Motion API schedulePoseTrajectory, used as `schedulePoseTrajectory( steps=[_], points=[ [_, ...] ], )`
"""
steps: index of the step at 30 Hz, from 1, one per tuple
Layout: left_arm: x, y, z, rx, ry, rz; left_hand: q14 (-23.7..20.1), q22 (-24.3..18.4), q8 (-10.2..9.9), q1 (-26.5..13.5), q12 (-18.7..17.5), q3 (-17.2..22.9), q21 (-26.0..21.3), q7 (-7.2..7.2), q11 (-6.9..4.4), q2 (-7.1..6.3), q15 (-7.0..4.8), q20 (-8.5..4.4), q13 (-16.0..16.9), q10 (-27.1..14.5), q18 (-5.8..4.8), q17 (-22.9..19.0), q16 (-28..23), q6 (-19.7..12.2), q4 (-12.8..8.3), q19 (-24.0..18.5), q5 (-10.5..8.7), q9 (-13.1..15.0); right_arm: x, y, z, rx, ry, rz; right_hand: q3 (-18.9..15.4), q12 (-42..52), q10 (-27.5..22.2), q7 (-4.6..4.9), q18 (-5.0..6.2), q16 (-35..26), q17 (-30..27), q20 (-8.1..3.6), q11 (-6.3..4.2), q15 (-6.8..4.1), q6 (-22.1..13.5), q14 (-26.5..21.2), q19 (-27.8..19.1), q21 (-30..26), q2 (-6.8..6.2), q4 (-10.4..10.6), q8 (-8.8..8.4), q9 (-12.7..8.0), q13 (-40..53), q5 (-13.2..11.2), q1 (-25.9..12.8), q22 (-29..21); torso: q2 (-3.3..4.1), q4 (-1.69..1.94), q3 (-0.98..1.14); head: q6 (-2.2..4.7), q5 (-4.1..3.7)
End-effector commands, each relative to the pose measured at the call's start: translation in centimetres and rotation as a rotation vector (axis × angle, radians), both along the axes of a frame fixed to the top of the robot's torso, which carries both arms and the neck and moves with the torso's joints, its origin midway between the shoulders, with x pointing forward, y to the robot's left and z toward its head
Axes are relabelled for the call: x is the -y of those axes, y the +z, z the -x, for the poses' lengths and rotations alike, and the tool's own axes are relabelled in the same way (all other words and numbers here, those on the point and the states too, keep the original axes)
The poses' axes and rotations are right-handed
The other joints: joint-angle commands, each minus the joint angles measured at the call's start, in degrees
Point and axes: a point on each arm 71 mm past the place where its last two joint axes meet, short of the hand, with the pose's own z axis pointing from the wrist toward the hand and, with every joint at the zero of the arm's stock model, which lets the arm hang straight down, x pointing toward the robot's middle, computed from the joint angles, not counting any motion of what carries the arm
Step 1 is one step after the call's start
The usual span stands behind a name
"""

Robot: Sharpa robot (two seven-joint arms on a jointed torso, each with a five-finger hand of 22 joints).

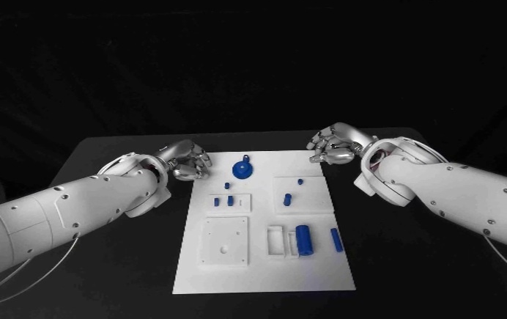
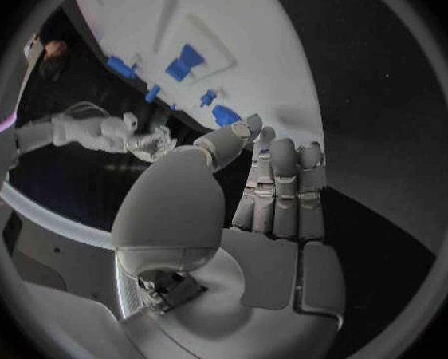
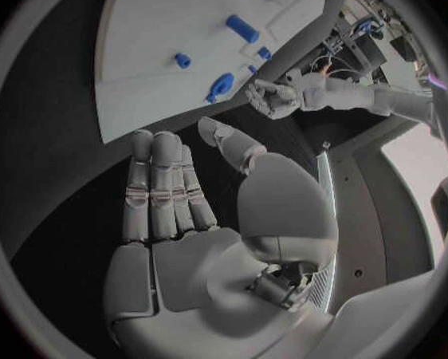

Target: Assemble the parts on the task board

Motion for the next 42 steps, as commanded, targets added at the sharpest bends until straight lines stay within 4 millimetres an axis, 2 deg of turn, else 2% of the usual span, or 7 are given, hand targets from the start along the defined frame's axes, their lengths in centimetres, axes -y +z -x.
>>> schedulePoseTrajectory(
  steps=[1, 6, 8, 10, 16, 30, 42],
  points=[
    [-1.1, 0.3, -0.2, -0.169, 0.177, 0.486, -1.93, -1.16, 0.17, -1.79, -0.34, -0.20, -2.50, 0.38, 0.36, -0.12, 0.55, 0.06, 0.17, -0.52, 0.46, -1.57, -3.45, -0.71, 0.39, -2.24, -0.20, 0.12, -1.0, -0.4, 0.5, 0.048, 0.137, 0.223, -0.68, -5.41, 1.54, -0.35, 0.75, 0.00, -0.08, 0.34, 0.37, 0.43, 0.58, 1.13, 1.17, 0.10, -0.17, 0.18, 0.54, 0.20, -4.66, -1.42, 1.43, 0.16, -0.01, 0.01, -0.01, 0.16, -0.39],
    [-0.8, 0.8, 0.1, -0.201, 0.141, 0.575, -4.94, -3.20, 0.30, -4.36, -0.73, -1.93, -7.00, 0.81, 1.18, 0.55, 1.74, 1.17, 0.55, -0.92, -1.07, -4.57, -10.58, -1.82, 0.19, -5.93, 0.69, 0.30, -1.5, -0.7, 0.7, 0.086, 0.175, 0.346, -2.11, -9.47, 3.01, -0.75, 0.75, 0.59, 0.15, -0.03, 0.71, 0.54, 1.34, 2.36, 2.28, 0.44, -0.83, -0.05, 1.11, 0.49, -8.25, -1.64, 2.67, 0.38, 0.00, 0.08, -0.13, 0.15, -0.94],
    [-0.6, 0.9, 0.2, -0.205, 0.117, 0.609, -6.86, -4.18, 0.47, -5.19, -1.27, -2.72, -9.35, 0.87, 1.71, 0.83, 3.01, 2.19, 0.48, -1.69, -1.78, -6.08, -14.47, -2.11, -0.16, -8.10, 0.84, 0.44, -1.9, -0.9, 1.0, 0.089, 0.193, 0.382, -3.22, -11.52, 4.84, -0.94, 0.75, 0.89, 0.27, -0.31, 0.52, 0.51, 1.70, 3.08, 2.88, 0.67, -0.99, -0.07, 1.33, 0.61, -10.16, -1.40, 3.19, 0.58, 0.00, 0.11, -0.11, 0.14, -0.96],
    [-0.4, 1.1, 0.4, -0.208, 0.094, 0.636, -10.74, -5.36, 0.55, -5.67, -1.94, -3.05, -12.68, 0.98, 2.17, 1.20, 5.86, 4.53, 0.24, -2.64, -2.41, -8.36, -20.45, -2.59, -0.58, -12.08, 0.58, 0.55, -2.2, -1.0, 1.1, 0.090, 0.203, 0.401, -3.58, -12.70, 5.78, -1.07, 0.75, 1.04, 0.31, -0.44, 0.51, 0.44, 2.04, 3.53, 3.25, 0.77, -1.26, -0.02, 1.49, 0.69, -11.16, -1.72, 3.40, 0.65, 0.02, 0.10, -0.10, 0.12, -0.92],
    [0.4, 1.4, 0.9, -0.209, 0.043, 0.719, -11.85, -5.70, 0.92, -5.29, -2.44, -3.91, -15.80, 1.26, 2.77, 2.50, 8.64, 7.72, -0.54, -3.83, -1.54, -10.62, -30.04, -3.53, -0.79, -15.31, 0.94, 0.88, -3.2, -1.8, 1.3, 0.117, 0.216, 0.461, -3.64, -15.88, 8.96, -1.45, 0.75, 1.10, 0.31, -0.69, 0.27, 0.21, 2.99, 4.28, 3.99, 0.82, -1.41, 0.02, 1.74, 0.81, -13.67, -2.27, 3.62, 0.83, 0.08, 0.00, -0.22, 0.07, -0.96],
    [1.1, 1.6, 1.3, -0.219, 0.026, 0.770, -12.92, -5.40, 1.06, -5.42, -2.42, -4.34, -16.96, 1.42, 2.99, 3.51, 9.89, 8.94, -1.09, -4.31, -1.05, -10.86, -34.48, -4.07, -0.74, -16.38, 1.24, 0.98, -4.9, -3.1, 1.8, 0.138, 0.232, 0.504, -1.86, -17.92, 11.34, -1.62, 0.75, 0.99, 0.29, -0.72, 0.04, -0.02, 3.65, 4.68, 4.62, 0.62, -1.58, 0.35, 1.65, 0.64, -15.19, -4.46, 3.35, 0.79, 0.10, 0.05, -0.23, -0.29, -0.76],
    [1.1, 1.6, 1.4, -0.220, 0.027, 0.779, -12.70, -5.38, 1.05, -5.70, -2.43, -4.48, -17.11, 1.47, 3.03, 3.68, 9.95, 9.05, -1.19, -4.40, -0.90, -10.72, -34.94, -4.22, -0.67, -16.29, 1.28, 0.98, -4.9, -4.1, 1.4, 0.164, 0.204, 0.552, 5.25, -19.92, 13.70, -1.73, 0.75, 0.82, 0.39, -0.92, -0.23, -0.28, 4.35, 5.11, 5.53, 0.40, -2.35, 2.19, 1.31, 0.24, -16.36, -9.76, 2.85, 0.85, 0.12, 0.03, -0.11, -0.40, -0.79]
  ],
)
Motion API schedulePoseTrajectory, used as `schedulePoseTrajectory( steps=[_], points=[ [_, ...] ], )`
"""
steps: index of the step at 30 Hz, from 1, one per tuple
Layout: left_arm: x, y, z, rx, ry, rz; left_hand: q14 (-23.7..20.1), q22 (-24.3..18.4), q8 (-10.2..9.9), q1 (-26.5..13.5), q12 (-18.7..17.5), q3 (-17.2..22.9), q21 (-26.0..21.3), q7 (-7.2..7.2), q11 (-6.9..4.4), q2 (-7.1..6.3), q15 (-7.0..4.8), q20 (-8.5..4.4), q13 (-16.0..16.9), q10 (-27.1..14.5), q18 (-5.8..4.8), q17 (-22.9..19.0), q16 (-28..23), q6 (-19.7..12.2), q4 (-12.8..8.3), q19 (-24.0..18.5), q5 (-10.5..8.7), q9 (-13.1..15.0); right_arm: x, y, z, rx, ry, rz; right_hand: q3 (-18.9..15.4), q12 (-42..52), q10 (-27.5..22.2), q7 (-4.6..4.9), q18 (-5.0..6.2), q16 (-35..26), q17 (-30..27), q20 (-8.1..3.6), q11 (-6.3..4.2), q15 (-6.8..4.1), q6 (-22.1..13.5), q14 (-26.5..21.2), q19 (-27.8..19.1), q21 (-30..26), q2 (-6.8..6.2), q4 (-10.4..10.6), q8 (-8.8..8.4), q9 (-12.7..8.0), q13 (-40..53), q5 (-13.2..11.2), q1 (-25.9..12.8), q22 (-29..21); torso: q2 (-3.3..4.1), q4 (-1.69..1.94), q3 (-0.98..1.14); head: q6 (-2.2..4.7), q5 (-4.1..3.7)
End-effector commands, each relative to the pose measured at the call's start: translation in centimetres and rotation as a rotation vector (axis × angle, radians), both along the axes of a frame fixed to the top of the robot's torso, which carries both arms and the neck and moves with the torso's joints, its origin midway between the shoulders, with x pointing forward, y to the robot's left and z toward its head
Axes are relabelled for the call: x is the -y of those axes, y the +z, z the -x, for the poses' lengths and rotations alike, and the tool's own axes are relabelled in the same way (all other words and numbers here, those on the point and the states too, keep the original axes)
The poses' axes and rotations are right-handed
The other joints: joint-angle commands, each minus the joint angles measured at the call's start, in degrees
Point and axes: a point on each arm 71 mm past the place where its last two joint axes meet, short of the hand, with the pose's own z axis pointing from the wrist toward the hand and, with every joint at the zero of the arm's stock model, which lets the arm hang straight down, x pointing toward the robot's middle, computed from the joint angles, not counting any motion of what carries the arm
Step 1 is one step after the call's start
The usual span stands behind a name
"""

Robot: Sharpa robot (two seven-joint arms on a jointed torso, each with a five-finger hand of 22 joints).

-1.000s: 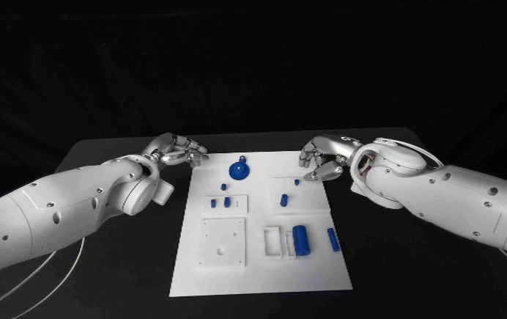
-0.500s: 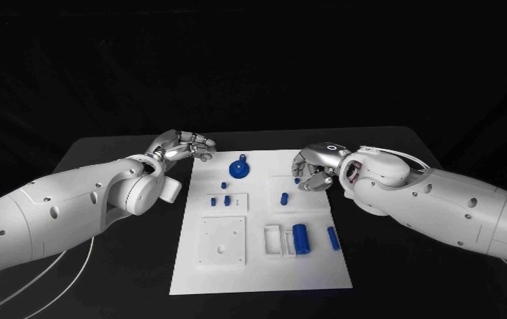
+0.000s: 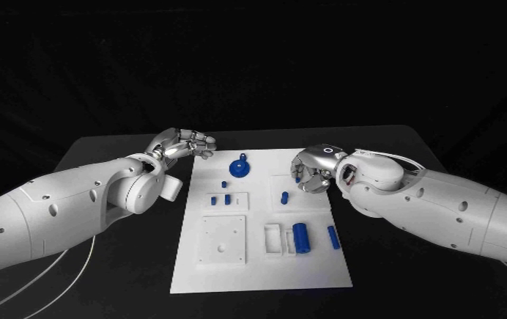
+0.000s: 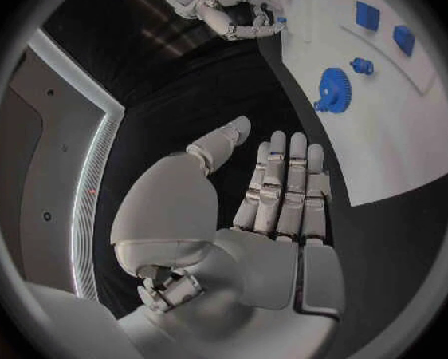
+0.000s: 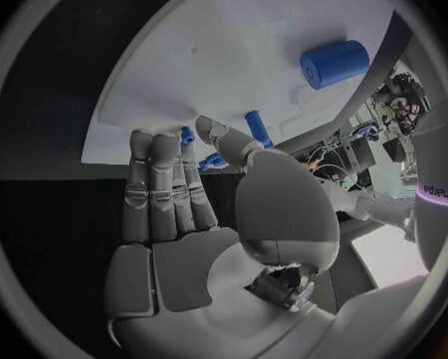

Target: Assemble the parts on the task board

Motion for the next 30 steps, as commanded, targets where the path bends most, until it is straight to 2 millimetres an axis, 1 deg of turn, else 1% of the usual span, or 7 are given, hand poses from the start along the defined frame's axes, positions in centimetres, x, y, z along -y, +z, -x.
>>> schedulePoseTrajectory(
  steps=[1, 2, 3, 7, 15, 22, 30],
  points=[
    [0.3, 0.2, 0.1, 0.010, -0.016, 0.026, 0.08, 0.07, 0.23, -0.19, -0.34, -0.34, -0.29, 0.18, 0.05, 0.55, 0.49, 0.36, -0.08, -0.47, 0.56, 0.08, -0.39, -0.42, -0.05, -0.12, 0.38, 0.09, 0.2, -0.5, -0.1, 0.023, -0.013, 0.041, 0.42, -0.33, 0.20, -0.01, 0.73, 0.04, 0.06, 0.11, 0.04, -0.05, 0.41, 0.18, 0.39, -0.28, -0.51, 0.13, -0.11, 0.10, -0.07, -0.27, 0.06, 0.09, 0.02, 0.00, 0.04, -0.04, -0.06],
    [0.3, 0.2, 0.1, 0.010, -0.016, 0.026, 0.08, 0.07, 0.23, -0.20, -0.34, -0.35, -0.30, 0.18, 0.05, 0.55, 0.49, 0.37, -0.08, -0.48, 0.56, 0.08, -0.41, -0.43, -0.05, -0.12, 0.38, 0.09, 0.1, -0.5, -0.1, 0.023, -0.012, 0.041, 0.65, -0.39, 0.26, 0.00, 0.73, 0.03, 0.06, 0.10, 0.04, -0.06, 0.42, 0.19, 0.41, -0.27, -0.57, 0.23, -0.12, 0.08, -0.09, -0.37, 0.05, 0.11, 0.03, 0.00, 0.05, -0.05, -0.04],
    [0.2, 0.2, 0.0, 0.011, -0.014, 0.025, 0.12, 0.07, 0.22, -0.28, -0.35, -0.38, -0.32, 0.19, 0.06, 0.57, 0.50, 0.38, -0.10, -0.50, 0.58, 0.11, -0.48, -0.46, -0.02, -0.11, 0.37, 0.08, 0.0, -0.6, -0.1, 0.021, -0.010, 0.041, 1.73, -0.54, 0.42, -0.04, 0.73, 0.02, 0.07, 0.05, 0.05, -0.17, 0.46, 0.27, 0.50, -0.30, -0.78, 0.79, -0.16, 0.03, -0.16, -1.58, 0.15, 0.12, 0.03, -0.01, 0.05, -0.08, 0.00],
    [0.2, 0.2, 0.0, 0.010, -0.011, 0.024, 0.19, 0.09, 0.21, -0.42, -0.35, -0.45, -0.38, 0.21, 0.08, 0.63, 0.52, 0.41, -0.14, -0.54, 0.62, 0.17, -0.65, -0.54, 0.02, -0.08, 0.37, 0.08, -0.2, -0.8, 0.0, 0.016, -0.004, 0.043, 2.97, -0.61, 0.99, -0.07, 0.73, 0.05, 0.13, 0.00, -0.12, -0.19, 0.65, 0.36, 0.65, -0.25, -0.86, 1.52, -0.15, -0.03, -0.16, -2.22, 0.03, 0.23, 0.05, 0.02, 0.07, -0.13, 0.04],
    [0.1, 0.2, 0.0, 0.007, -0.009, 0.023, 0.25, 0.10, 0.20, -0.52, -0.35, -0.50, -0.44, 0.22, 0.09, 0.65, 0.53, 0.43, -0.18, -0.58, 0.65, 0.23, -0.81, -0.60, 0.03, -0.06, 0.35, 0.08, -0.4, -1.2, 0.1, 0.011, 0.002, 0.062, 4.96, 0.50, 3.96, -0.99, 0.73, 0.81, 0.81, -0.39, -1.18, -1.21, 2.81, 1.05, 1.42, 0.42, -0.62, 2.10, 0.89, 0.39, 1.11, -4.12, 0.16, 0.86, -0.02, -0.03, 0.03, -0.33, 0.01],
    [0.1, 0.2, 0.0, 0.006, -0.009, 0.022, 0.31, 0.12, 0.20, -0.55, -0.36, -0.52, -0.48, 0.22, 0.11, 0.67, 0.53, 0.43, -0.21, -0.63, 0.68, 0.28, -0.92, -0.64, 0.01, -0.05, 0.35, 0.08, -0.7, -1.5, 0.3, 0.022, 0.002, 0.088, 6.19, 1.36, 6.66, -2.12, 0.73, 3.92, 2.77, -1.82, -2.44, -2.48, 5.39, 2.66, 3.58, 3.10, -0.09, 2.12, 2.05, 1.25, 3.09, -4.74, -0.02, 2.78, -0.03, -0.03, 0.02, -0.47, 0.04],
    [-0.1, 0.2, 0.0, 0.006, -0.004, 0.021, 0.39, 0.14, 0.22, -0.51, -0.37, -0.51, -0.52, 0.20, 0.12, 0.70, 0.51, 0.43, -0.25, -0.68, 0.72, 0.34, -1.03, -0.66, -0.04, -0.03, 0.37, 0.09, -1.1, -1.7, 0.6, 0.045, 0.013, 0.089, 8.21, 1.87, 8.80, -3.00, 0.73, 6.16, 4.09, -2.75, -3.42, -3.43, 7.47, 3.82, 5.07, 5.12, 0.13, 1.74, 2.98, 2.25, 4.87, -4.76, 0.18, 3.51, -0.04, -0.04, 0.00, -0.61, 0.03]
  ],
)
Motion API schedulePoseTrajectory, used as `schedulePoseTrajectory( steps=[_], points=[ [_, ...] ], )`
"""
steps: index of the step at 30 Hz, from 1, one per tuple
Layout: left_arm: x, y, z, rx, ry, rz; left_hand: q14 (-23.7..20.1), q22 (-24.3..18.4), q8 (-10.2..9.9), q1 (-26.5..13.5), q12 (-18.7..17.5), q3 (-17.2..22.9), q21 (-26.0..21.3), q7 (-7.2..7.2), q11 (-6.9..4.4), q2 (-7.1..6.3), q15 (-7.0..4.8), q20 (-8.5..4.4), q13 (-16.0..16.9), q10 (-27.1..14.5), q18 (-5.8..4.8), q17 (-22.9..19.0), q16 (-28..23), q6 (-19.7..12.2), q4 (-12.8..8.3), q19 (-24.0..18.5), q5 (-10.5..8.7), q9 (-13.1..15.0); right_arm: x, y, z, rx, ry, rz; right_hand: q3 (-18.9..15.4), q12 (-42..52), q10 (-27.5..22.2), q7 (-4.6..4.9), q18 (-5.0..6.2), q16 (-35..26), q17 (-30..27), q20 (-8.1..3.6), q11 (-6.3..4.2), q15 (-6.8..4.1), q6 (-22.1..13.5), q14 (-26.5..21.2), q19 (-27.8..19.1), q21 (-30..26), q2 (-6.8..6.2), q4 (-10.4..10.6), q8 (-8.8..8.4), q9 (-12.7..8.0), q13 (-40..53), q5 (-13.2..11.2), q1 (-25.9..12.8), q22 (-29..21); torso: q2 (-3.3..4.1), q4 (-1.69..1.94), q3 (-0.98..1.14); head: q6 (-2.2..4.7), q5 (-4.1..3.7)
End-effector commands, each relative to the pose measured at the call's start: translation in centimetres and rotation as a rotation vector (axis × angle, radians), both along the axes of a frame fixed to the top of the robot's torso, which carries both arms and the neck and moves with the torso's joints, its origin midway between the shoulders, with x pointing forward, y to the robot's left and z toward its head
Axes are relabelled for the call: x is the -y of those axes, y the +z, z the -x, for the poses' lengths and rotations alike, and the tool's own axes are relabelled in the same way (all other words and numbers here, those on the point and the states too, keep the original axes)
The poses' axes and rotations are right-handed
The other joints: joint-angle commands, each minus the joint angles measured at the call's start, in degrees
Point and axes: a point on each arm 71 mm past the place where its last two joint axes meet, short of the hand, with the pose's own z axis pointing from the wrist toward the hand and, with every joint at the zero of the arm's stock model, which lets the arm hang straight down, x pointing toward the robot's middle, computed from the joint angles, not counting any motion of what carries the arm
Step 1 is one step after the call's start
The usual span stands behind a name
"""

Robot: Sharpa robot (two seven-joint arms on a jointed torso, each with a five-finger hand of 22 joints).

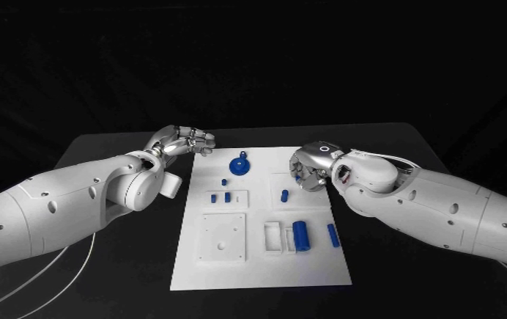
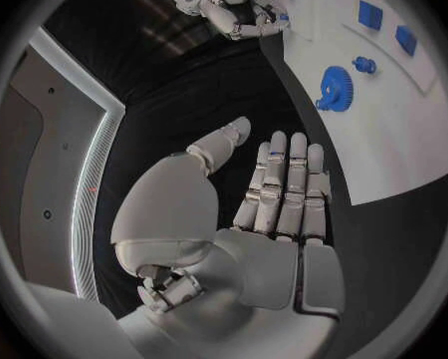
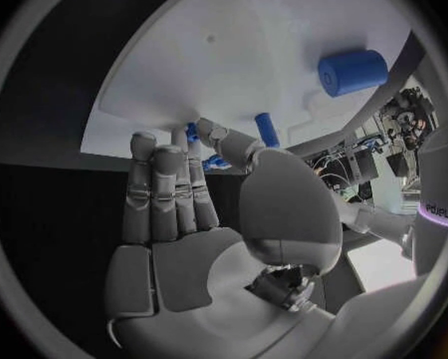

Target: Assemble the parts on the task board

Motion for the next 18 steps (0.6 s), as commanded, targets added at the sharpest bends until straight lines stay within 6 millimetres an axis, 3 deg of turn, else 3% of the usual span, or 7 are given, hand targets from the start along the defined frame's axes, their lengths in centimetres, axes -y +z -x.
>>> schedulePoseTrajectory(
  steps=[1, 12, 18],
  points=[
    [0.07, 0.19, -0.02, 0.008, -0.008, 0.012, 0.20, 0.10, 0.22, -0.20, -0.37, -0.20, -0.30, 0.00, -0.08, 0.41, 0.32, 0.43, -0.06, -0.48, 0.73, 0.06, -0.34, -0.46, -0.04, -0.03, 0.38, 0.05, -0.28, -1.18, 0.50, -0.018, 0.013, 0.046, 0.43, 0.28, 1.62, -0.10, 0.81, 0.41, 0.25, -0.01, -0.29, -0.40, 0.52, 0.17, 0.57, 0.47, 0.40, -0.16, 0.41, 0.29, 0.48, -0.26, 0.00, 1.15, 0.00, -0.01, -0.02, -0.03, 0.01],
    [0.05, 0.15, -0.25, 0.009, -0.003, 0.010, 0.26, 0.12, 0.23, -0.19, -0.37, -0.21, -0.34, -0.01, -0.07, 0.41, 0.32, 0.43, -0.09, -0.52, 0.74, 0.11, -0.44, -0.48, -0.08, -0.02, 0.39, 0.06, 0.00, -0.87, 0.25, 0.026, -0.012, 0.018, 1.47, 0.18, 2.14, -0.32, 0.81, 0.79, 0.56, -0.14, -0.50, -0.61, 1.02, 0.42, 0.97, 1.04, 0.00, -0.23, 0.52, 0.66, 1.12, -0.31, -0.07, 1.07, -0.01, 0.10, 0.04, 0.10, -0.04],
    [-0.08, 0.13, -0.34, 0.009, 0.007, 0.007, 0.09, 0.16, 0.25, -0.24, -0.44, -0.28, -0.50, 0.01, 0.04, 0.32, 0.42, 0.51, -0.21, -0.77, 0.74, 0.18, -0.91, -0.55, -0.14, -0.10, 0.41, 0.06, 0.53, -0.80, 0.23, -0.024, -0.029, -0.034, 1.94, 0.05, 2.21, -0.35, 0.81, 0.80, 0.61, -0.16, -0.53, -0.64, 1.08, 0.45, 1.05, 1.15, -0.08, -0.05, 0.49, 0.78, 1.32, -0.33, -0.13, 1.00, -0.07, -0.01, 0.04, 0.11, 0.39]
  ],
)
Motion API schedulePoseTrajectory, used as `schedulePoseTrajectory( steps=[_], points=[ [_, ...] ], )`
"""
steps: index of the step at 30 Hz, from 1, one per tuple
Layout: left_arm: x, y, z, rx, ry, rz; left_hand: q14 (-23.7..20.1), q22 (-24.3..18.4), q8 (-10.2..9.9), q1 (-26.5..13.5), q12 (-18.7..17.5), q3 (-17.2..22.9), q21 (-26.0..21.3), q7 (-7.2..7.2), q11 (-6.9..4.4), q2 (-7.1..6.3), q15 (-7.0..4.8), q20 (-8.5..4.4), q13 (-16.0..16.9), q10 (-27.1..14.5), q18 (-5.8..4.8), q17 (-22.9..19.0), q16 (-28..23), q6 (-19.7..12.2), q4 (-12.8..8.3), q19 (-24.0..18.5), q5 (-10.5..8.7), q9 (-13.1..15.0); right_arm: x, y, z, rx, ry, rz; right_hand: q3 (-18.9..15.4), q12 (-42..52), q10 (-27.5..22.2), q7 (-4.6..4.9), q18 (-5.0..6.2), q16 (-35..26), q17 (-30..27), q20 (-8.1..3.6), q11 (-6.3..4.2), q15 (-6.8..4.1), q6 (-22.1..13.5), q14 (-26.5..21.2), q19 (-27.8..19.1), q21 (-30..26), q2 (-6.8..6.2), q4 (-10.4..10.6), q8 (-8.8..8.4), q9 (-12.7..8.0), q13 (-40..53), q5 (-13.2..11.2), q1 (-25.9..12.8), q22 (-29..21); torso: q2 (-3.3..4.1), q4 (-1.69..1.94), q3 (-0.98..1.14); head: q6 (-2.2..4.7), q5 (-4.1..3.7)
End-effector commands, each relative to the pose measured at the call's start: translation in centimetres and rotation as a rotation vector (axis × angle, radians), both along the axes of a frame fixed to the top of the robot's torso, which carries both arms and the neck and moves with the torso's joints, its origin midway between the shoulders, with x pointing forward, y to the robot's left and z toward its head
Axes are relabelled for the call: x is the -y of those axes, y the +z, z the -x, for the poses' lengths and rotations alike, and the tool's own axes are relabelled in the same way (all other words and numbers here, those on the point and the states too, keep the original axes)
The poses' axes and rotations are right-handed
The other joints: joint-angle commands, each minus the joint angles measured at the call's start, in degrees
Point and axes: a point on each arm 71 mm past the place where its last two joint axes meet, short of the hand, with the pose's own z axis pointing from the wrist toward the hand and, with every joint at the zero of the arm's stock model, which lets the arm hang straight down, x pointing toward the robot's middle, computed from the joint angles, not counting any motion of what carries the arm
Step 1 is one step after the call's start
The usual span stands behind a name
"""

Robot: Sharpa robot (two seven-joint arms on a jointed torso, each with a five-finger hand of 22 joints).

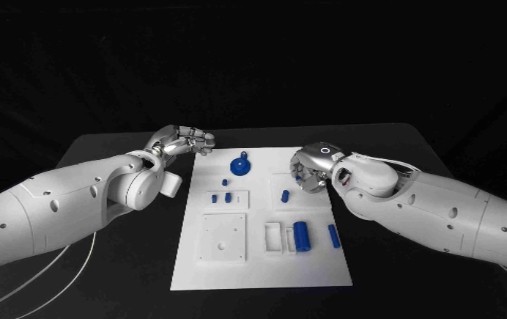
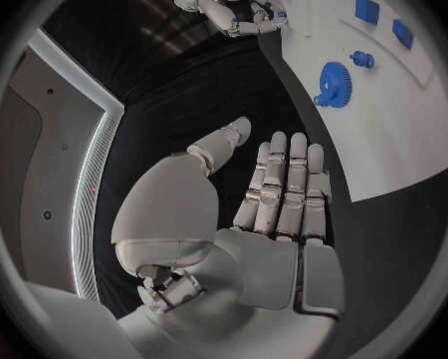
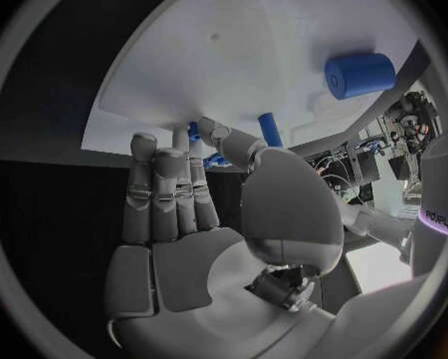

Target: Assemble the parts on the task board

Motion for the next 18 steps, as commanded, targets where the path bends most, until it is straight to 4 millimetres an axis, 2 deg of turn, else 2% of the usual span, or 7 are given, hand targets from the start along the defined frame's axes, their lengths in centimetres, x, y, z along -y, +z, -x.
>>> schedulePoseTrajectory(
  steps=[1, 12, 18],
  points=[
    [0.1, 0.2, -0.1, 0.009, -0.001, 0.009, 0.07, 0.08, 0.26, -0.24, -0.21, -0.28, -0.23, 0.00, -0.02, 0.31, 0.44, 0.47, -0.07, -0.42, 0.74, 0.06, -0.32, -0.56, -0.15, -0.07, 0.19, 0.08, 0.5, -0.4, 0.1, -0.058, -0.017, -0.030, 0.28, -0.12, 1.30, 0.06, 0.82, 0.26, 0.04, -0.05, -0.04, -0.50, 0.46, 0.00, 0.55, 0.32, 0.24, 0.04, 0.31, 0.04, 0.21, -0.15, 0.18, 1.02, -0.05, -0.07, 0.02, 0.06, 0.24],
    [-0.4, 0.1, -0.5, 0.008, 0.022, 0.014, 0.01, 0.11, 0.28, -0.25, -0.21, -0.31, -0.32, 0.01, 0.02, 0.25, 0.50, 0.53, -0.12, -0.50, 0.74, 0.11, -0.56, -0.58, -0.16, -0.13, 0.18, 0.09, 1.5, 3.0, -0.4, -0.134, -0.062, -0.211, 0.39, -0.31, 1.28, 0.09, 0.82, 0.22, 0.07, -0.16, 0.01, -0.46, 0.40, -0.05, 0.47, 0.37, 0.52, 0.10, 0.24, 0.16, 0.39, 0.21, -0.09, 0.99, -0.09, -0.15, -0.01, 0.43, 0.50],
    [-0.4, 0.1, -0.6, 0.008, 0.026, 0.018, 0.00, 0.11, 0.28, -0.24, -0.20, -0.31, -0.35, 0.01, 0.02, 0.24, 0.51, 0.54, -0.13, -0.52, 0.75, 0.13, -0.62, -0.60, -0.17, -0.14, 0.19, 0.09, 1.7, 3.9, -0.3, -0.157, -0.063, -0.278, 0.13, -0.55, 1.20, 0.15, 0.82, 0.17, 0.11, -0.33, 0.06, -0.40, 0.23, -0.15, 0.31, 0.42, 1.00, -0.22, 0.12, 0.31, 0.62, 0.66, -0.45, 0.98, -0.09, -0.11, -0.03, 0.59, 0.62]
  ],
)
